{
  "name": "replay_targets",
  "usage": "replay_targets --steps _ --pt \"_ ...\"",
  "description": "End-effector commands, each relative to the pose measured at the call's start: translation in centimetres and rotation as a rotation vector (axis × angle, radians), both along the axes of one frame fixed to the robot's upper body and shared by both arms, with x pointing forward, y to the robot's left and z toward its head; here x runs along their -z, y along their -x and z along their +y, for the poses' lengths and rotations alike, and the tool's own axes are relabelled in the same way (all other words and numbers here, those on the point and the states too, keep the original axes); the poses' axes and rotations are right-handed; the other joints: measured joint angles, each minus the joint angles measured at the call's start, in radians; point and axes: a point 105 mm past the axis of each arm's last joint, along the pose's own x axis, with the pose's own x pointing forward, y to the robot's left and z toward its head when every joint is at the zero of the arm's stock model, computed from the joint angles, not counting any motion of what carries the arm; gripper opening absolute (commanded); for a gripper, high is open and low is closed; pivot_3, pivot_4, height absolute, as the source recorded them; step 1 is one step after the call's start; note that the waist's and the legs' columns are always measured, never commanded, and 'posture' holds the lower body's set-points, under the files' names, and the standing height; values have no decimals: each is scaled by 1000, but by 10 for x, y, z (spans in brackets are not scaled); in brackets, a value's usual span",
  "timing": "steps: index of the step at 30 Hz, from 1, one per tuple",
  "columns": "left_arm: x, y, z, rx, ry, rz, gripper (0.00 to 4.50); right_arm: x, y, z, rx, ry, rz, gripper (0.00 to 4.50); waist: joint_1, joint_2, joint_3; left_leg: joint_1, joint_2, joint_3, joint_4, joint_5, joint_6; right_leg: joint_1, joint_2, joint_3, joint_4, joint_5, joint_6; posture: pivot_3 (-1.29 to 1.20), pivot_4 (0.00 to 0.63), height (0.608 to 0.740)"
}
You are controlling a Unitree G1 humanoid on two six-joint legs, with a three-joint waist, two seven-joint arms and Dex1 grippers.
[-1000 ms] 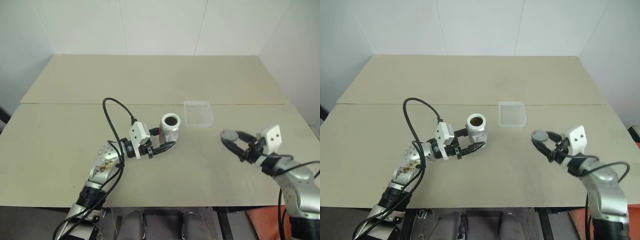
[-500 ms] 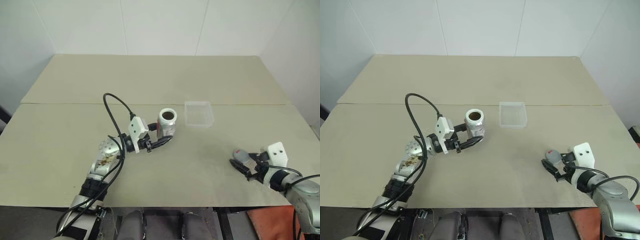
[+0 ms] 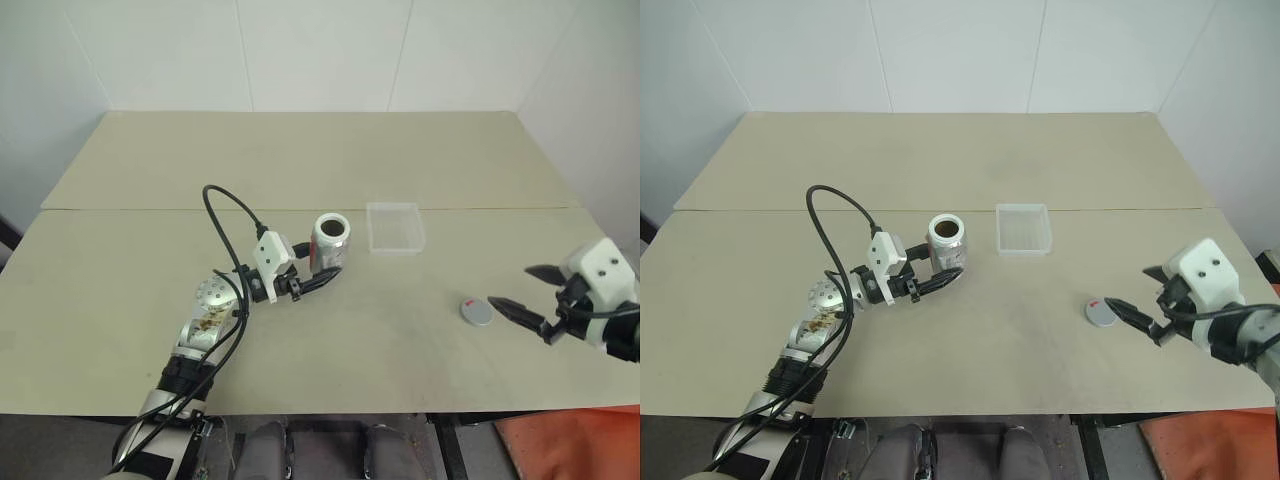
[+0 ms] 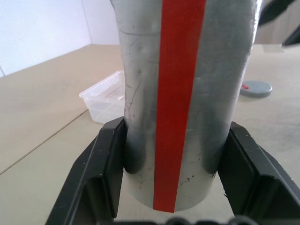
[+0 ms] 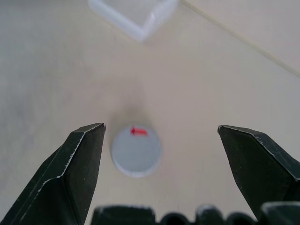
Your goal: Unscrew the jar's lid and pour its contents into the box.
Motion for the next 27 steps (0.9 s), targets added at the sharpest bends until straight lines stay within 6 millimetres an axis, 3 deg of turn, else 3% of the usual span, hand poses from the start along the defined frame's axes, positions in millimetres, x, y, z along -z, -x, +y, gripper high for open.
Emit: replay_targets --steps 1,7,13,20,27 --pt "-17 -15 3 -45 3 -61 2493 -11 -10 14 -2 -54 -60 4470 1 0 0 0 0 0 0 0 0 0 0 0 0 0 0 0 150 740" --pt "-16 -59 2 -154 -171 -46 2493 -5 -23 42 -7 -114 -81 4470 9 -1 0 -2 -1 0 1 0 0 -1 0 -1 0 0 0 0 150 740" --pt "-33 -95 -12 -243 -322 -126 2493 -1 -28 41 28 -130 -69 4470 13 -2 1 -9 -1 1 3 0 0 -6 0 -2 -1 1 1 0 150 740" --pt "-49 -114 -35 -331 -440 -248 2493 -3 -22 40 41 -124 -75 4470 13 -3 2 -11 -1 2 4 0 1 -6 0 -3 -1 1 2 0 150 740" --pt "-68 -119 -59 -404 -675 -579 2493 3 -13 42 66 -138 -65 4470 14 -5 3 -11 -1 3 5 0 1 -7 0 -3 0 1 2 0 150 740"
